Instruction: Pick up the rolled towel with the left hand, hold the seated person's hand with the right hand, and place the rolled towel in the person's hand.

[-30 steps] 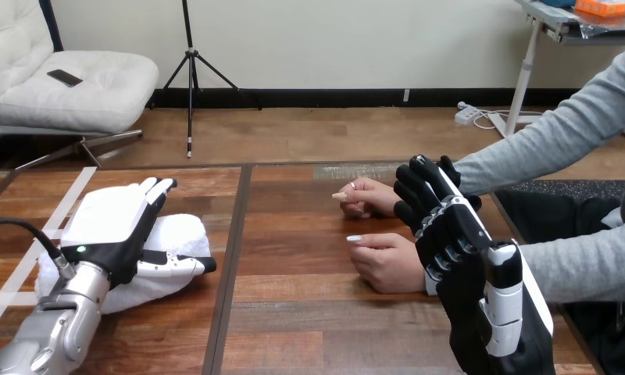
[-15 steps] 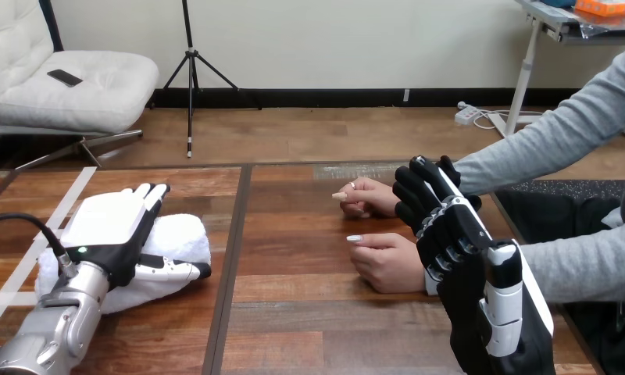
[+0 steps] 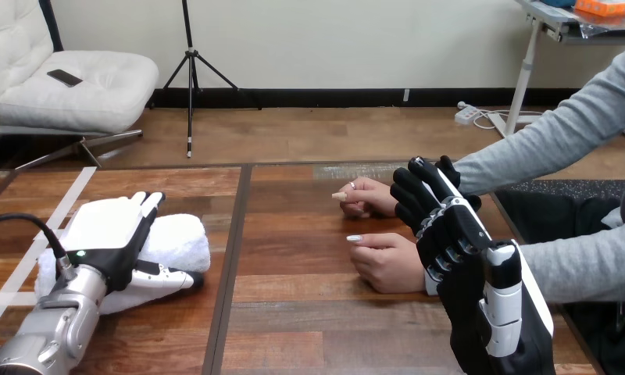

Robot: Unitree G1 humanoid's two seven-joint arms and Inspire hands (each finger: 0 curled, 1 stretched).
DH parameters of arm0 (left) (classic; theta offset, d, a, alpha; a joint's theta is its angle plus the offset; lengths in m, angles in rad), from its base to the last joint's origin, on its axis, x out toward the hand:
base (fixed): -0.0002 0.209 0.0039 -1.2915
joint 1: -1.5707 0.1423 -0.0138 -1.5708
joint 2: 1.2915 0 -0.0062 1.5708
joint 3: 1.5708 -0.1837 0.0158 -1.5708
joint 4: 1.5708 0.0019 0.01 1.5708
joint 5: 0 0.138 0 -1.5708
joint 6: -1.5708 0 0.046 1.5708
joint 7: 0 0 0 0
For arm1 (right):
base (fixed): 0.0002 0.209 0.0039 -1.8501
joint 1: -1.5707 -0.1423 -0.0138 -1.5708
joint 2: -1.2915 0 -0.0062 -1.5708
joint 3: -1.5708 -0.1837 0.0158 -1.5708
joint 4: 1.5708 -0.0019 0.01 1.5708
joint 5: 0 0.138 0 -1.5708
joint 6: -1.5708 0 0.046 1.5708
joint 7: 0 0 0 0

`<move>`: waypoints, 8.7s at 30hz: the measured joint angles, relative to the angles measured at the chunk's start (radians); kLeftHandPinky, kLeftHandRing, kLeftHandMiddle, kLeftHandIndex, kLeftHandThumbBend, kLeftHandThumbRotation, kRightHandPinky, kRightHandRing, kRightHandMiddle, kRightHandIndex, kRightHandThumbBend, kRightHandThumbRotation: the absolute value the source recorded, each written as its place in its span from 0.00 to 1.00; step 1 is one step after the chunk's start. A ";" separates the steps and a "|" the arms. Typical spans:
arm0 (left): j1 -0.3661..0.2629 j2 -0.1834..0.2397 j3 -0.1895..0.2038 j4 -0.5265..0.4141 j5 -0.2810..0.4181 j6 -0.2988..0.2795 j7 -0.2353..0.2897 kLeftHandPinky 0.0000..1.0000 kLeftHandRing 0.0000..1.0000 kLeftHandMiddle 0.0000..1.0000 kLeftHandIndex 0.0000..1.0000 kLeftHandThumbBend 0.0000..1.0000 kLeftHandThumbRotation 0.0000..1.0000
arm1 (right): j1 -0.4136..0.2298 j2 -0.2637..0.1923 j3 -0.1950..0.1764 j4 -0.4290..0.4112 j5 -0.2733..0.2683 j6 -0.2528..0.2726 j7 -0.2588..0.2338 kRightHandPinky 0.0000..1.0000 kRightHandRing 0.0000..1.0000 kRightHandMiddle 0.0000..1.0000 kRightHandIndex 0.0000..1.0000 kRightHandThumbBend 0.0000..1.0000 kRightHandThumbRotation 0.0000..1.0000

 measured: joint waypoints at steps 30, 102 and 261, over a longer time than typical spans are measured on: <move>-0.026 0.000 -0.010 0.034 -0.040 -0.021 -0.023 0.84 0.86 0.88 0.88 1.00 0.58 | 0.000 -0.001 0.000 0.000 0.002 0.000 0.000 0.99 0.94 0.92 0.92 0.73 1.00; -0.040 0.015 -0.001 -0.023 -0.156 -0.045 -0.170 0.21 0.28 0.37 0.44 0.71 0.00 | 0.000 -0.002 -0.007 -0.002 0.004 0.000 -0.004 0.97 0.94 0.92 0.92 0.74 1.00; 0.711 -0.387 0.378 -1.135 -1.022 -0.458 -0.458 0.19 0.25 0.31 0.37 0.60 0.00 | -0.660 -0.395 -0.128 0.886 -0.455 -0.216 -0.014 0.79 0.85 0.87 0.87 0.83 0.71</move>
